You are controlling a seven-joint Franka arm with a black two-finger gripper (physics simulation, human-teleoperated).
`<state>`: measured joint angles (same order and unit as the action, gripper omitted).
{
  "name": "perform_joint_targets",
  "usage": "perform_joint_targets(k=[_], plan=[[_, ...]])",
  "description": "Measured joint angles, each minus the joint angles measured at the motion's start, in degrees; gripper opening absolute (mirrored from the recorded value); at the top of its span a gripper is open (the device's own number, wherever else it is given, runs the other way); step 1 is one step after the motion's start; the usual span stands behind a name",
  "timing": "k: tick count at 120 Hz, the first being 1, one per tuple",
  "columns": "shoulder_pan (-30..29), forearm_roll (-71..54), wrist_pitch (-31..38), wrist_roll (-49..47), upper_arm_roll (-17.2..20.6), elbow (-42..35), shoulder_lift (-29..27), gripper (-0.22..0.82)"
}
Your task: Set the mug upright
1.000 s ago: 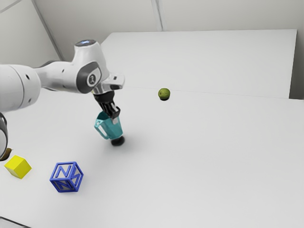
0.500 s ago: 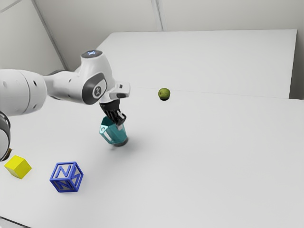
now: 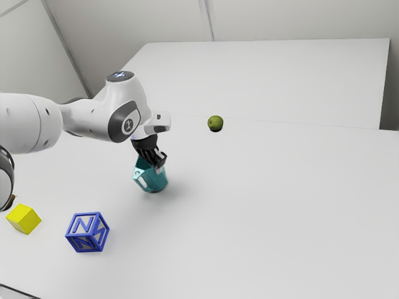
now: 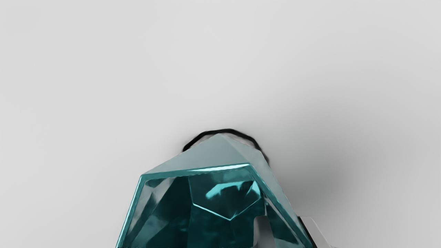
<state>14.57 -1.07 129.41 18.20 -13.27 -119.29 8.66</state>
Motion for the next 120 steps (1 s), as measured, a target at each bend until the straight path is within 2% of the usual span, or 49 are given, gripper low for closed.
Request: perform_joint_targets(k=[18, 41, 61, 85, 100, 120], plan=[[-0.07, 0.33, 0.07, 0.05, 0.0, 0.0, 0.0, 0.13], [-0.06, 0.5, 0.11, 0.04, 0.0, 0.0, -0.05, 0.29], [-0.14, 0.62, 0.08, 0.03, 0.02, 0.07, -0.99, 0.37], [-0.05, 0.89, -0.48, 0.02, 0.08, 0.7, -4.29, 0.41], [-0.09, 1.59, -4.19, 0.03, 0.09, 7.81, -3.38, 0.46], [-1.2, 3.82, -14.44, -0.07, 0.09, 22.55, 3.32, 0.54]])
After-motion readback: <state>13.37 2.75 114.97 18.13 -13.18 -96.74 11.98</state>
